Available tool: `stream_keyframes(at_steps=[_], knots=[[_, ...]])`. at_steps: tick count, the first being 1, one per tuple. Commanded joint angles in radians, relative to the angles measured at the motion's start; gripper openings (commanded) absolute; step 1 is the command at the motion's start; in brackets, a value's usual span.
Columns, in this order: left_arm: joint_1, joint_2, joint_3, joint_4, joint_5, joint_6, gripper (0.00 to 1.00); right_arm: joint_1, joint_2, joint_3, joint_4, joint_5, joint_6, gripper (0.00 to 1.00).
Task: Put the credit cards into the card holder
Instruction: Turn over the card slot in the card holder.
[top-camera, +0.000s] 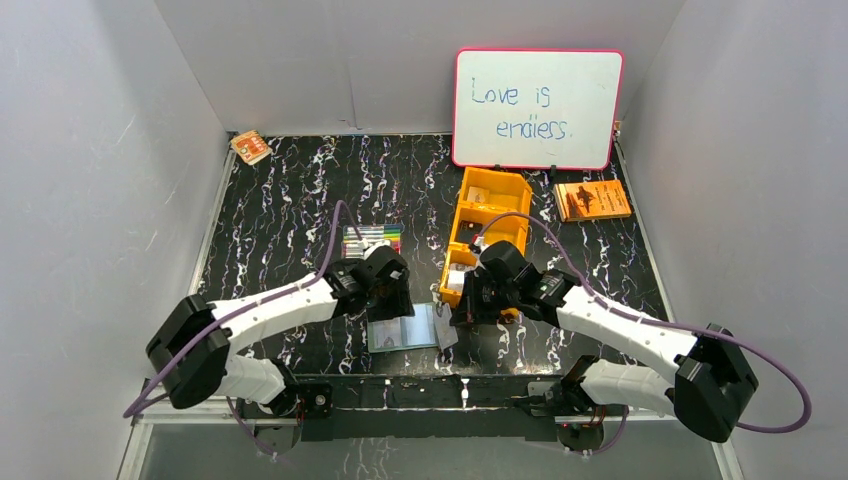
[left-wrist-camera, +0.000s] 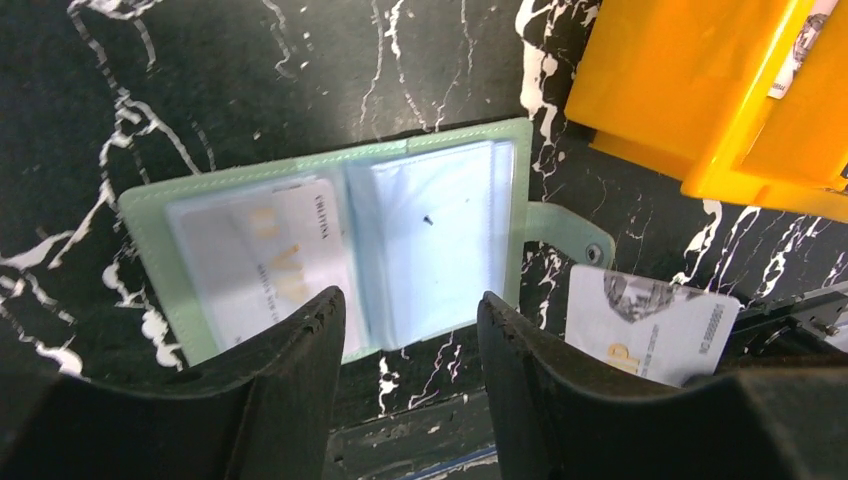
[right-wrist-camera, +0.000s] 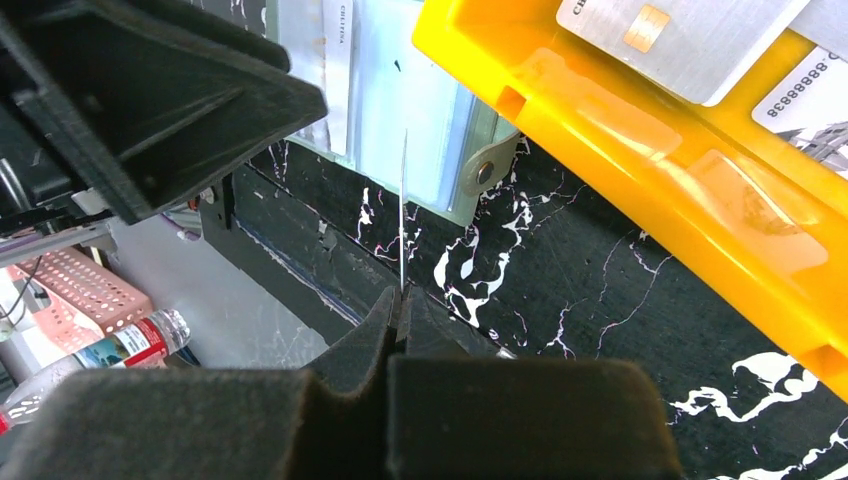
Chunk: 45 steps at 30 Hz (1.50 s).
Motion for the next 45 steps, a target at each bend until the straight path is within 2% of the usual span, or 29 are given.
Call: stream_keyframes(at_steps=[1, 15, 33, 45], knots=[[0.002, 0.063, 0.048, 0.037, 0.041, 0.050, 0.47, 0.006, -0.028, -0.015, 0.048, -0.005, 0.002, 0.00], [0.002, 0.178, 0.045, 0.012, -0.001, 0.084, 0.33, 0.007, 0.003, -0.034, 0.116, -0.048, -0.001, 0.00], [0.002, 0.173, -0.009, 0.002, -0.027, 0.085, 0.01, 0.009, 0.032, -0.057, 0.142, -0.047, 0.018, 0.00], [0.002, 0.170, -0.035, 0.006, -0.039, 0.081, 0.00, 0.008, 0.042, -0.075, 0.142, -0.062, 0.022, 0.00]])
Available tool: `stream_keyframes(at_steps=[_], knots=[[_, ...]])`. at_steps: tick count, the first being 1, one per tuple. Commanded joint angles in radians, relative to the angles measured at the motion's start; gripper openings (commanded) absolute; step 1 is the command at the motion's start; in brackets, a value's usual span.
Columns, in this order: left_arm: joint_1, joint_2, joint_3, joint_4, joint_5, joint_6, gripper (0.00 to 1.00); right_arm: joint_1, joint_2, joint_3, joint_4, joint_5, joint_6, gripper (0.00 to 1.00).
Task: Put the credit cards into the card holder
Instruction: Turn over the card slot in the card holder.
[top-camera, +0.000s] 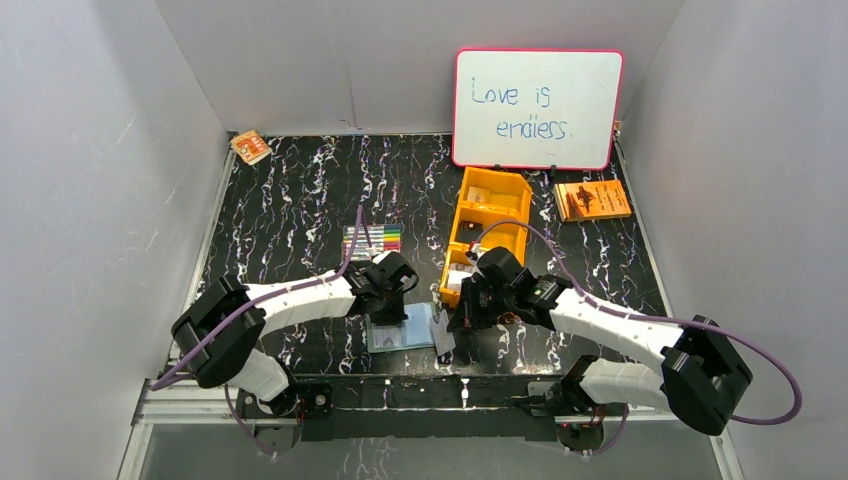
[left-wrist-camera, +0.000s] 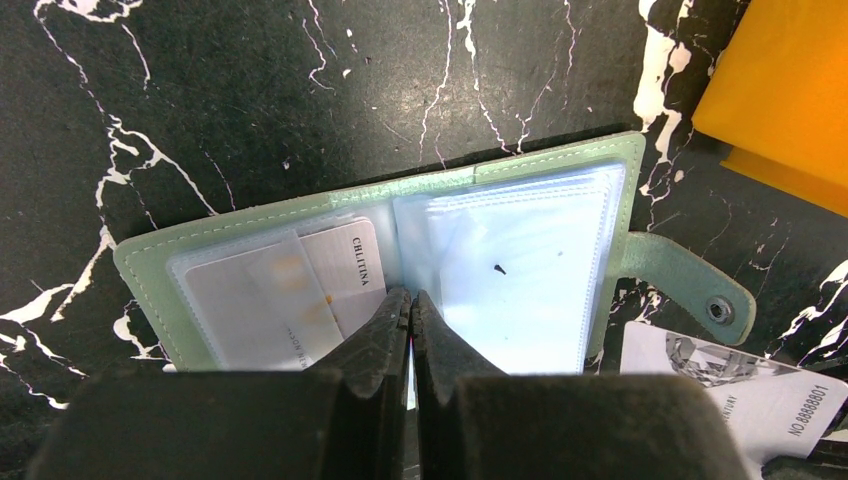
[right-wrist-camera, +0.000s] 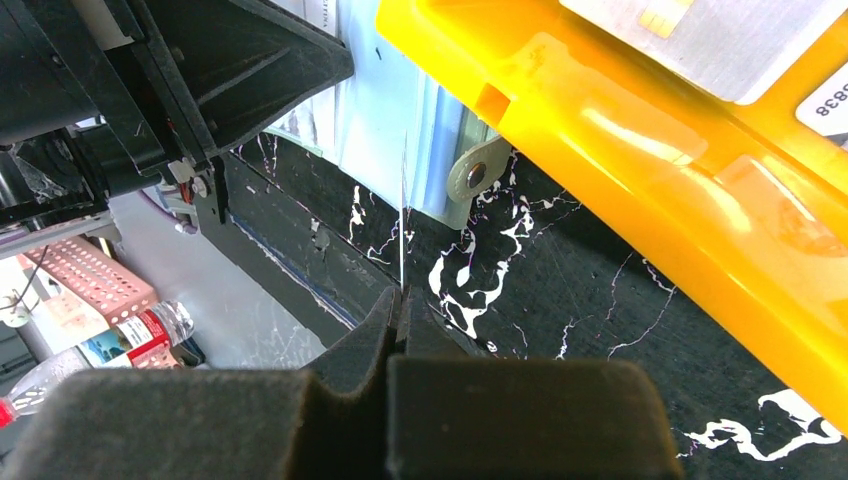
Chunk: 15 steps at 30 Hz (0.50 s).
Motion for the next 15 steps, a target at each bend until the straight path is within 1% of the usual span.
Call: stream_keyframes(at_steps=[1, 9, 15], knots=[[0.002, -0.011, -0.036, -0.049, -0.037, 0.007, 0.00, 0.004, 0.013, -0.003, 0.043, -0.030, 0.001, 0.00], [0.001, -0.011, -0.047, -0.042, -0.035, 0.002, 0.00, 0.004, 0.043, -0.011, 0.069, -0.056, 0.004, 0.00], [0.002, -0.011, -0.046, -0.042, -0.035, 0.003, 0.00, 0.005, 0.036, -0.011, 0.050, -0.022, 0.012, 0.00]])
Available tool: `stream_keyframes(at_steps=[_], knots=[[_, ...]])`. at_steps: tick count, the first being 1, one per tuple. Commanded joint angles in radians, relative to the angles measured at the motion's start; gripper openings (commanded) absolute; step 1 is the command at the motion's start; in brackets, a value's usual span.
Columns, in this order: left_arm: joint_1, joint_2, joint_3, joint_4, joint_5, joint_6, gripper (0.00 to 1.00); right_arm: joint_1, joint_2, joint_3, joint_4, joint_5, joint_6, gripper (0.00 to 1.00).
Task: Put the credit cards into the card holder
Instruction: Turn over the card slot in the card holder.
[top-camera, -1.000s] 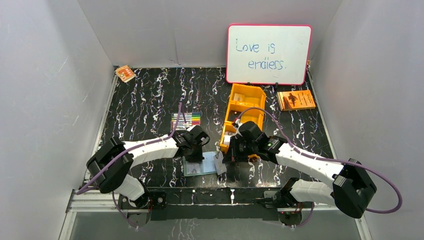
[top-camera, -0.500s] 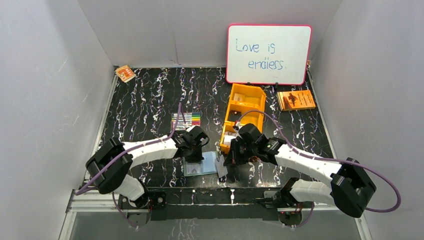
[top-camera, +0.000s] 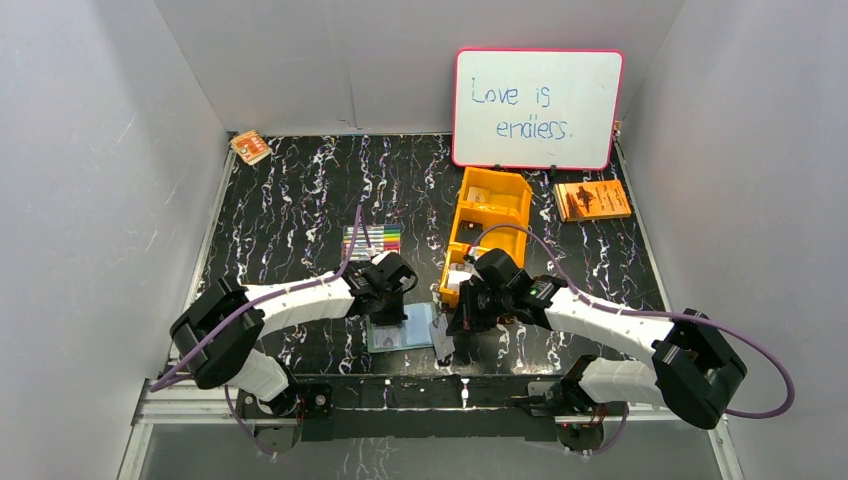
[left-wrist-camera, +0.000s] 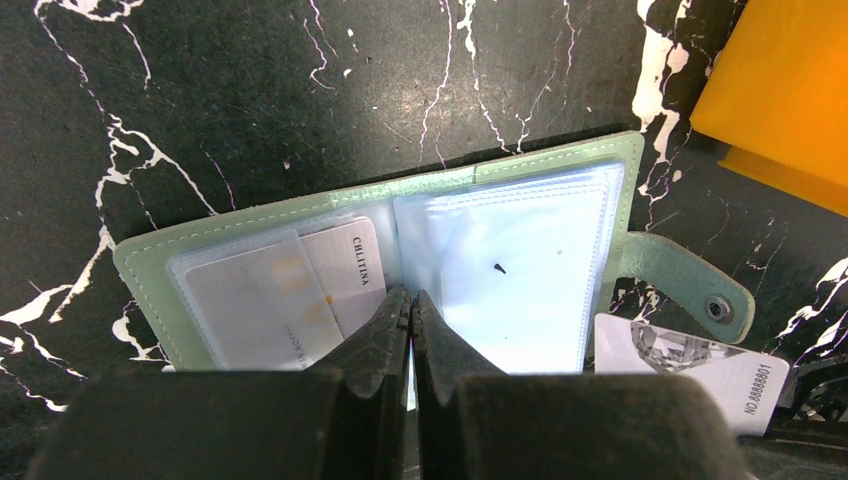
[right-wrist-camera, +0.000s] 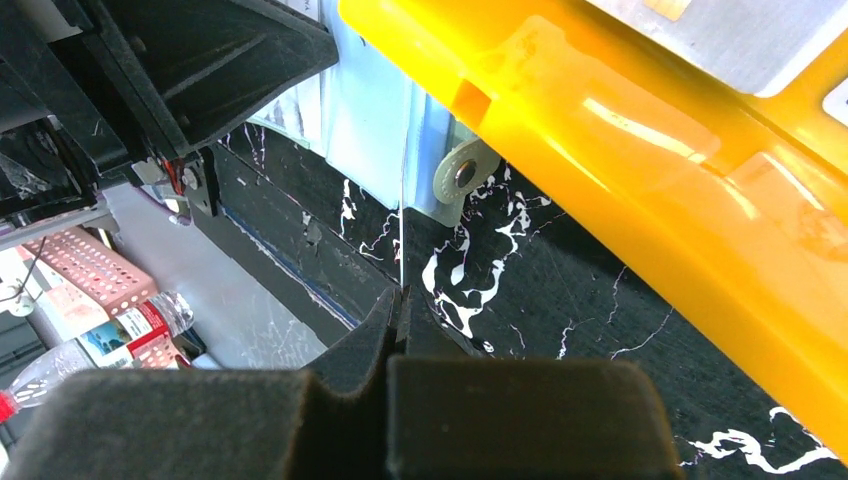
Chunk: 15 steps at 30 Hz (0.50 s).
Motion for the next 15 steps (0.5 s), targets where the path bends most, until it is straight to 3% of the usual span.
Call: stream_keyframes(at_steps=[1, 15], knots=[[0.002, -0.003, -0.035, -0.056, -0.034, 0.007, 0.00, 0.004, -0.011, -0.001, 0.016, 0.021, 0.010, 0.00], [0.002, -0.005, -0.038, -0.054, -0.032, 0.002, 0.00, 0.004, 0.016, -0.012, 0.058, -0.031, 0.016, 0.00]])
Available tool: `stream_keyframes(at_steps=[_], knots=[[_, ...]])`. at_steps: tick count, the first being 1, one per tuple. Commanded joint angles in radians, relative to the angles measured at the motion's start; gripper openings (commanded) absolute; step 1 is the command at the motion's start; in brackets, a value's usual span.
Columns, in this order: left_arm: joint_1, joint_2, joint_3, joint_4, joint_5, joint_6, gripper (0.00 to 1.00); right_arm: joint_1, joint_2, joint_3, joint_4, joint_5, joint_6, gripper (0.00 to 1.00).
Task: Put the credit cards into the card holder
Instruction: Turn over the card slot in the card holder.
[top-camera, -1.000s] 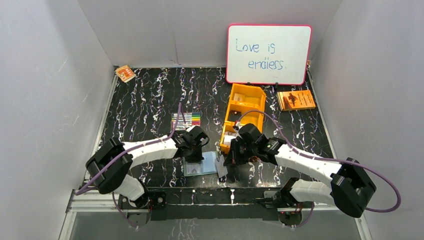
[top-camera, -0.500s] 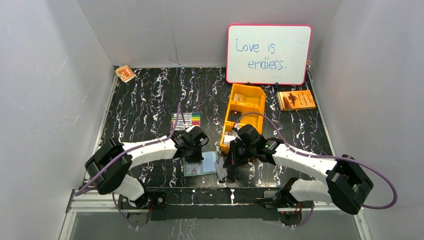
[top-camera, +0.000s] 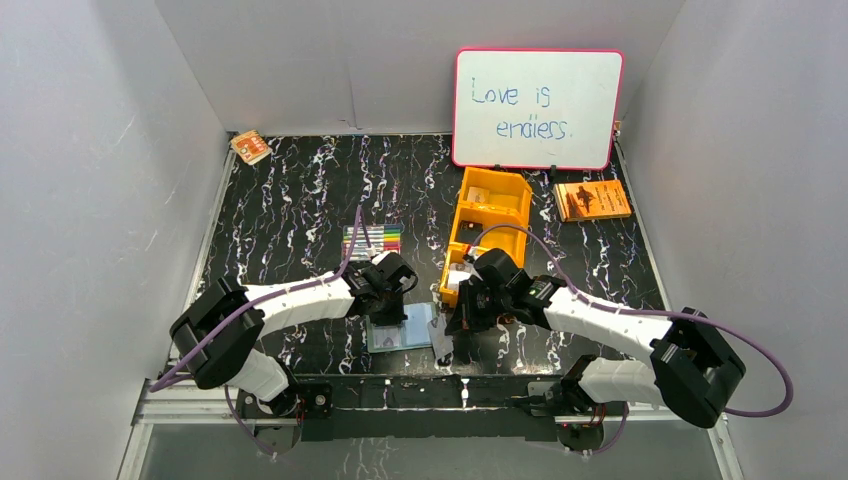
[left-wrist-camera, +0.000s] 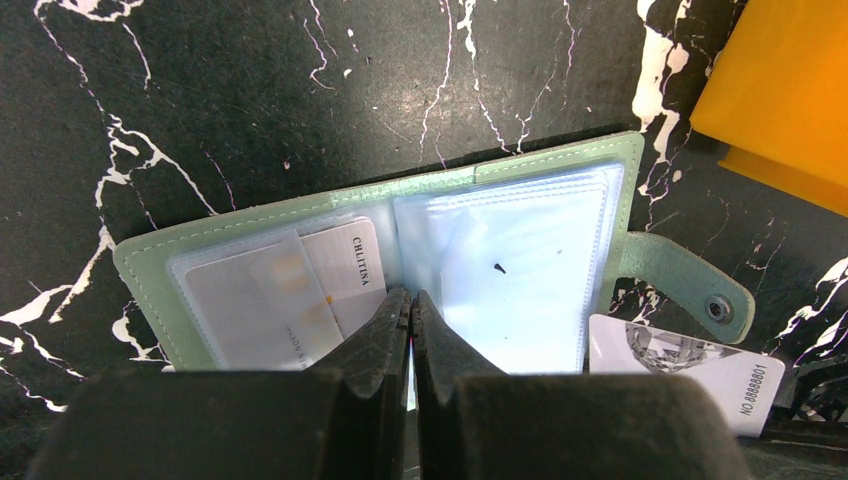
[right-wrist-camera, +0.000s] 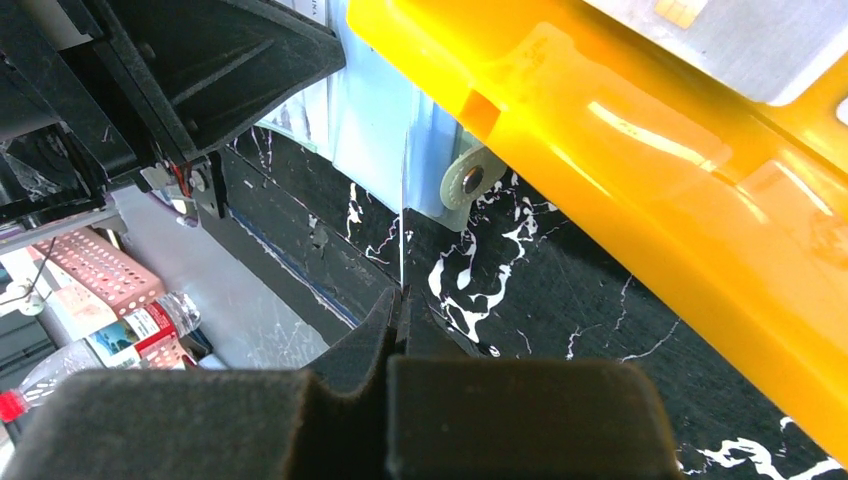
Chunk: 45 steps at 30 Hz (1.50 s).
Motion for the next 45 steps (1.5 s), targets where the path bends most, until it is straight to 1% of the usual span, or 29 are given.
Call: stream_keyframes(at_steps=[1, 9, 14, 16, 35, 45], knots=[[0.002, -0.005, -0.038, -0.054, -0.031, 0.002, 0.00, 0.004, 0.013, -0.009, 0.056, -0.034, 0.009, 0.00], [0.002, -0.003, -0.038, -0.051, -0.029, 0.002, 0.00, 0.004, 0.029, -0.015, 0.077, -0.049, 0.014, 0.00], [0.002, 0.001, -0.039, -0.049, -0.030, 0.003, 0.00, 0.004, -0.034, -0.015, 0.034, 0.052, 0.030, 0.00], [0.003, 0.003, -0.041, -0.049, -0.027, 0.003, 0.00, 0.004, -0.047, -0.016, 0.023, 0.071, 0.029, 0.00], [0.003, 0.006, -0.042, -0.043, -0.024, 0.001, 0.00, 0.004, 0.027, -0.023, 0.073, -0.025, 0.025, 0.00], [0.002, -0.003, -0.037, -0.045, -0.018, 0.001, 0.00, 0.005, 0.036, -0.024, 0.149, -0.075, 0.027, 0.00]])
